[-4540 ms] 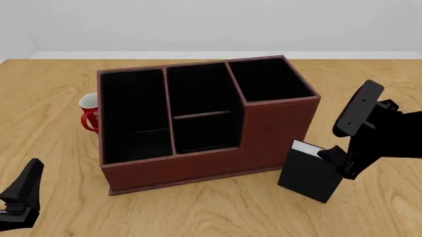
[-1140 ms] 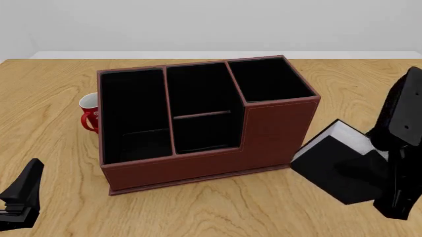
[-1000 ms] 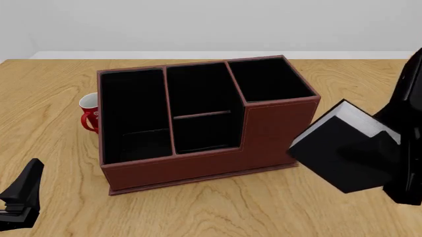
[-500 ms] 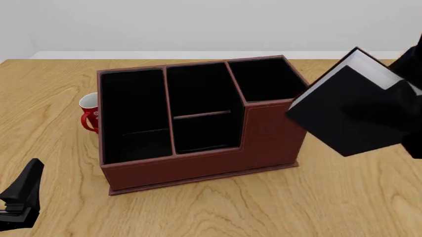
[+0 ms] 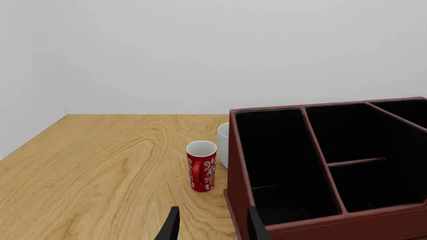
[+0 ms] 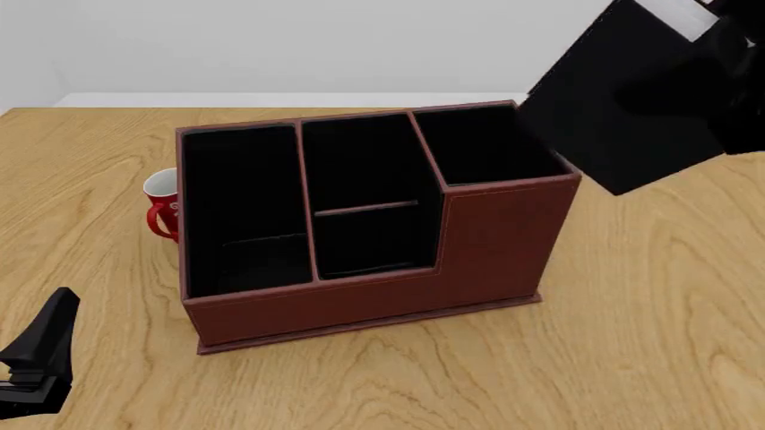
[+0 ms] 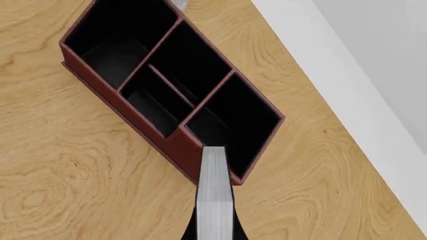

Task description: Pick up the book and place it in the right compartment of the caddy.

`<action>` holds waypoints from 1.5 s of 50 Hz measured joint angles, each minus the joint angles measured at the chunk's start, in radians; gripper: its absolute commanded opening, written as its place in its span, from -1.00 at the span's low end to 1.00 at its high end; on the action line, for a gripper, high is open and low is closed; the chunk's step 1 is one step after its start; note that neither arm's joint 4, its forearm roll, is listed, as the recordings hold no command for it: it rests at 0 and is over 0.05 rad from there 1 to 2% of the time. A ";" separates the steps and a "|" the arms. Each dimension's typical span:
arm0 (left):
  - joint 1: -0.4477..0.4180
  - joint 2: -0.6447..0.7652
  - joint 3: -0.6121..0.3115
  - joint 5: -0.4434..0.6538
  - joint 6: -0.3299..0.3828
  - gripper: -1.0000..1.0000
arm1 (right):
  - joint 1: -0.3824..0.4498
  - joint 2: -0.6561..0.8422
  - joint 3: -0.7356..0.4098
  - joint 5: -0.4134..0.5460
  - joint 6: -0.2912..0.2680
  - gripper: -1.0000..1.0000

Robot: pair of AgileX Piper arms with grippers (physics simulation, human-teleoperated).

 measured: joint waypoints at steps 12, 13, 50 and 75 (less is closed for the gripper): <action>0.000 0.000 0.000 0.000 0.000 1.00 | -0.016 0.080 -0.092 0.000 -0.022 -1.00; 0.000 0.000 0.000 0.000 0.000 1.00 | -0.015 0.087 -0.100 0.000 -0.023 -1.00; 0.000 0.000 0.000 0.000 0.000 1.00 | -0.008 0.296 -0.248 0.000 -0.029 -1.00; 0.000 0.000 0.000 0.000 0.000 1.00 | -0.031 0.382 -0.294 0.000 -0.018 -1.00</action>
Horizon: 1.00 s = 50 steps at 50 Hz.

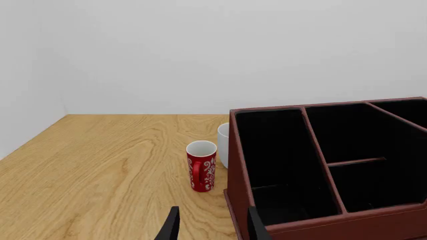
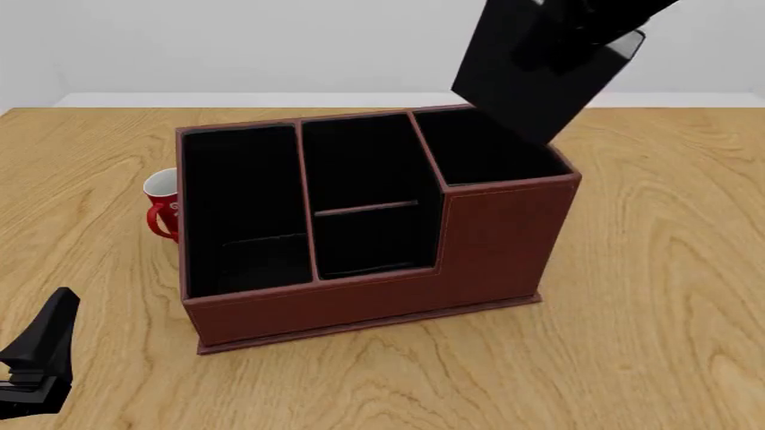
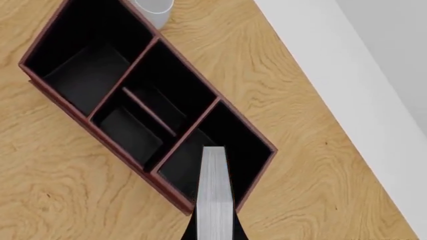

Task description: Pick up the book and place it in the right compartment of the caddy.

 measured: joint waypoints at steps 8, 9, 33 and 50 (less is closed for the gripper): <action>0.000 0.000 0.000 0.000 0.000 1.00 | -0.007 0.025 -0.016 0.000 0.005 -1.00; 0.000 0.000 0.000 0.000 0.000 1.00 | -0.007 0.028 -0.018 0.000 0.007 -1.00; 0.000 0.000 0.000 0.000 0.000 1.00 | -0.016 0.089 -0.040 -0.002 0.032 -1.00; 0.000 0.000 0.000 0.000 0.000 1.00 | -0.029 0.117 0.009 -0.046 0.050 -1.00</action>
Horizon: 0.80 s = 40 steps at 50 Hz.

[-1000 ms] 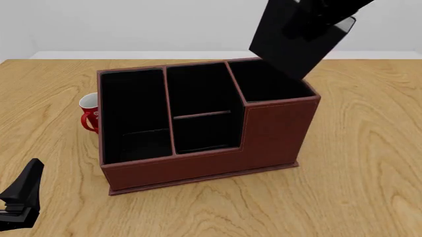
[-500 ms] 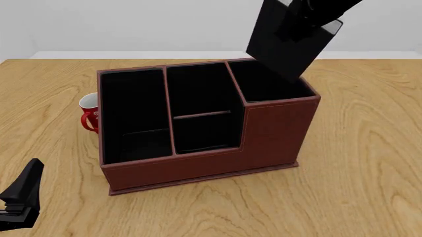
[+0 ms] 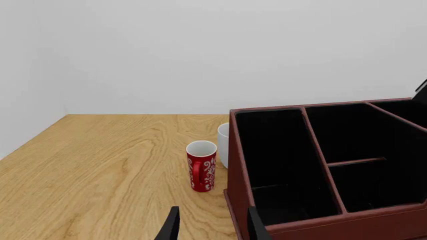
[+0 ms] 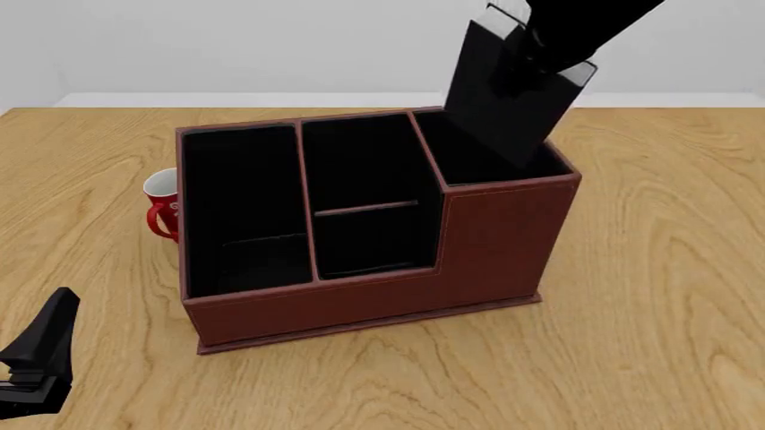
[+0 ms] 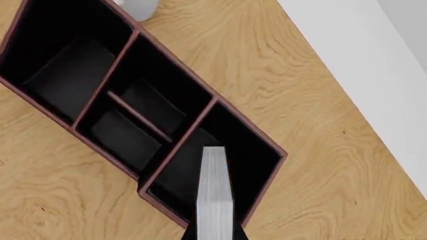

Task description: Pick up the book and place it in the right compartment of the caddy.

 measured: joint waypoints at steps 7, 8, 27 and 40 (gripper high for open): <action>0.000 0.000 0.000 0.000 0.000 1.00 | -0.011 0.015 0.022 -0.028 0.007 -1.00; 0.000 0.000 0.000 0.000 0.000 1.00 | -0.012 0.017 0.026 -0.033 0.008 -1.00; 0.000 0.000 0.000 0.000 0.000 1.00 | -0.046 0.068 0.086 -0.116 0.015 -1.00; 0.000 0.000 0.000 0.000 0.000 1.00 | -0.058 0.092 0.129 -0.162 0.026 -1.00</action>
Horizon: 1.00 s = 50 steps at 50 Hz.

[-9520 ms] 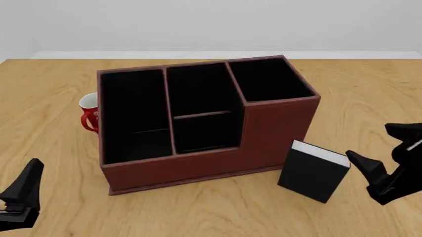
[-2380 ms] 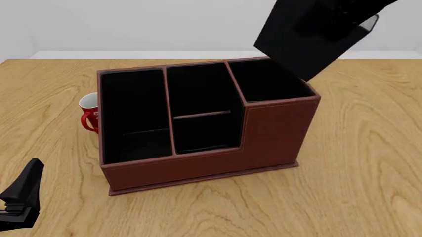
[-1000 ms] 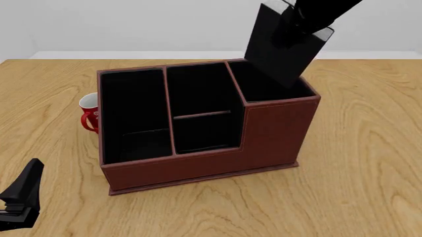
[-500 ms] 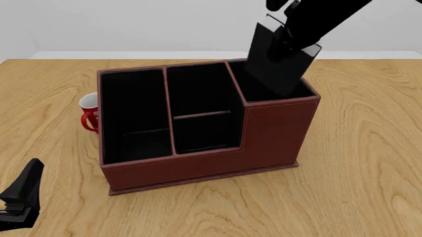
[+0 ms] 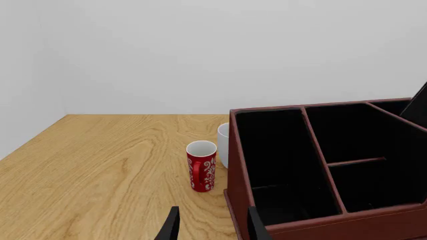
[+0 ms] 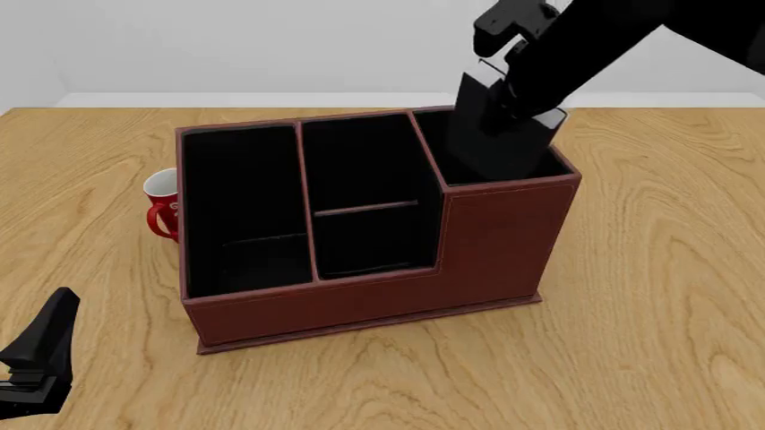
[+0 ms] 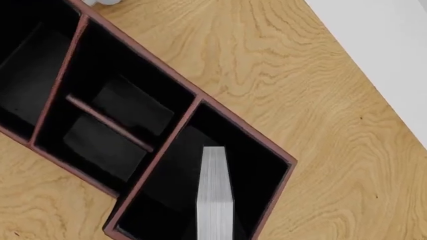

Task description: Pick up the book and place it in the right compartment of the caddy.

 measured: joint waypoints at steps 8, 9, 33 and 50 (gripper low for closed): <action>0.000 0.000 0.000 0.000 0.000 1.00 | -0.002 0.014 0.030 -0.029 0.009 -1.00; 0.000 0.000 0.000 0.000 0.000 1.00 | -0.003 0.015 0.032 -0.032 0.011 -1.00; 0.000 0.000 0.000 0.000 0.000 1.00 | 0.004 0.049 0.098 -0.104 0.044 -1.00; 0.000 0.000 0.000 0.000 0.000 1.00 | -0.007 0.061 0.087 -0.123 0.055 1.00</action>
